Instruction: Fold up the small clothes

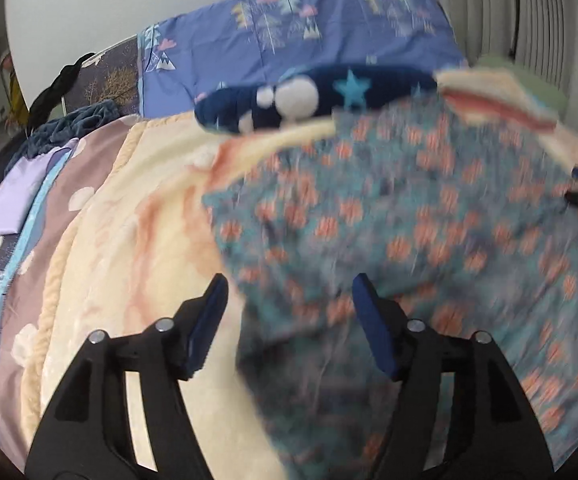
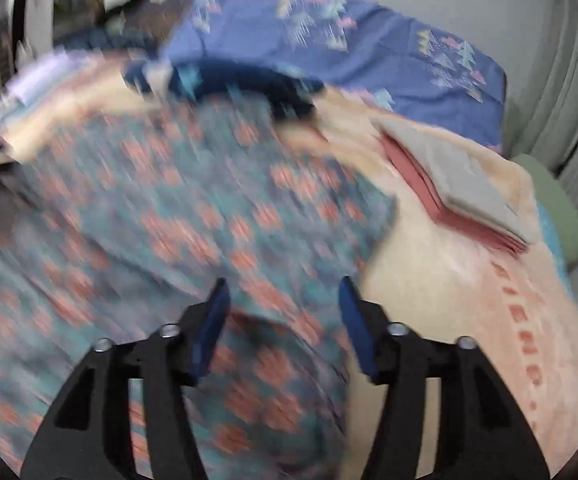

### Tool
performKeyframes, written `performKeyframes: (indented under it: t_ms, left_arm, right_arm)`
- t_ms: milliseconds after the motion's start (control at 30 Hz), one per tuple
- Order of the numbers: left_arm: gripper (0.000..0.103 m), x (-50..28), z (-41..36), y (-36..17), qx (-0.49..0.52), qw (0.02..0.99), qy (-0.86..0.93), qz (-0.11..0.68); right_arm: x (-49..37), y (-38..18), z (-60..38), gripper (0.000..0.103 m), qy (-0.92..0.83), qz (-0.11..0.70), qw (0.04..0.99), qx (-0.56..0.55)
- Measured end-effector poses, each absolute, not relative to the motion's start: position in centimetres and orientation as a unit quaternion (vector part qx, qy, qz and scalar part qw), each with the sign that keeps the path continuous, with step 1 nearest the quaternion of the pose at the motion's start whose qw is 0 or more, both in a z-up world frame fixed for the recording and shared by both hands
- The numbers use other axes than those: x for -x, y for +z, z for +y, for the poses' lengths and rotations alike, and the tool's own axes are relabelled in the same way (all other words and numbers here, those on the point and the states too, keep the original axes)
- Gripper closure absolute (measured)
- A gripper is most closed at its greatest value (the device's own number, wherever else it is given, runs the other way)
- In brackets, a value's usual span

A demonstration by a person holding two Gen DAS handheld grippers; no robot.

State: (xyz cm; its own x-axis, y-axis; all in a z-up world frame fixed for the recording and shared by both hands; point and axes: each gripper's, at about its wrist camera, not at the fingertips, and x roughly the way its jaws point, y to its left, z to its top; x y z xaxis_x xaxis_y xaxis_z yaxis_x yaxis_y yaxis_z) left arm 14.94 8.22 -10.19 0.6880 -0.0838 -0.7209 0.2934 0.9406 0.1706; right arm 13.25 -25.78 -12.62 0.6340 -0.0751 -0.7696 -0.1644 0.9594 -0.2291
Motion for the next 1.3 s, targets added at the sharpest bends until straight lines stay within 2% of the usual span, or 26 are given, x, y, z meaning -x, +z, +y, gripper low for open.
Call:
performKeyframes:
  t_ms: [67, 167, 267, 367, 400, 667, 900, 1067, 1200, 1300]
  left_arm:
    - [0.035, -14.2, 9.4, -12.4, -0.123, 0.898, -0.092, 0.413]
    - [0.037, -11.4, 12.1, -11.1, -0.029, 0.904, -0.122, 0.409]
    - [0.037, -8.1, 13.8, -10.8, 0.026, 0.898, -0.163, 0.408]
    - [0.049, -5.2, 13.6, -11.5, 0.024, 0.886, -0.187, 0.424]
    - [0.054, -4.3, 13.4, -11.8, 0.022, 0.881, -0.196, 0.430]
    - [0.055, 2.4, 11.6, -12.5, -0.005, 0.863, -0.246, 0.442]
    - [0.055, 7.8, 13.4, -12.3, 0.028, 0.852, -0.280, 0.442]
    - [0.057, 10.0, 13.8, -12.6, 0.046, 0.848, -0.298, 0.435]
    - [0.072, 9.3, 13.2, -12.6, 0.050, 0.846, -0.300, 0.438]
    - [0.085, 10.3, 13.4, -12.3, 0.053, 0.847, -0.300, 0.436]
  right_arm:
    - [-12.5, -12.6, -27.7, 0.041, 0.036, 0.430, 0.898, 0.080]
    - [-9.1, -10.8, -31.3, 0.041, 0.055, 0.419, 0.906, -0.023]
    - [-6.1, -10.5, -33.1, 0.041, 0.057, 0.422, 0.904, -0.048]
    - [-3.0, -10.8, -33.7, 0.044, 0.068, 0.426, 0.900, -0.064]
    - [-1.7, -11.0, -33.8, 0.048, 0.079, 0.427, 0.898, -0.074]
    - [6.2, -13.1, -32.3, 0.053, 0.109, 0.429, 0.890, -0.105]
    - [11.8, -13.2, -33.8, 0.055, 0.146, 0.419, 0.885, -0.139]
    - [11.3, -13.8, -34.0, 0.055, 0.177, 0.409, 0.878, -0.171]
    - [8.9, -14.3, -34.3, 0.057, 0.204, 0.414, 0.864, -0.204]
    - [10.3, -13.7, -34.9, 0.073, 0.209, 0.416, 0.860, -0.210]
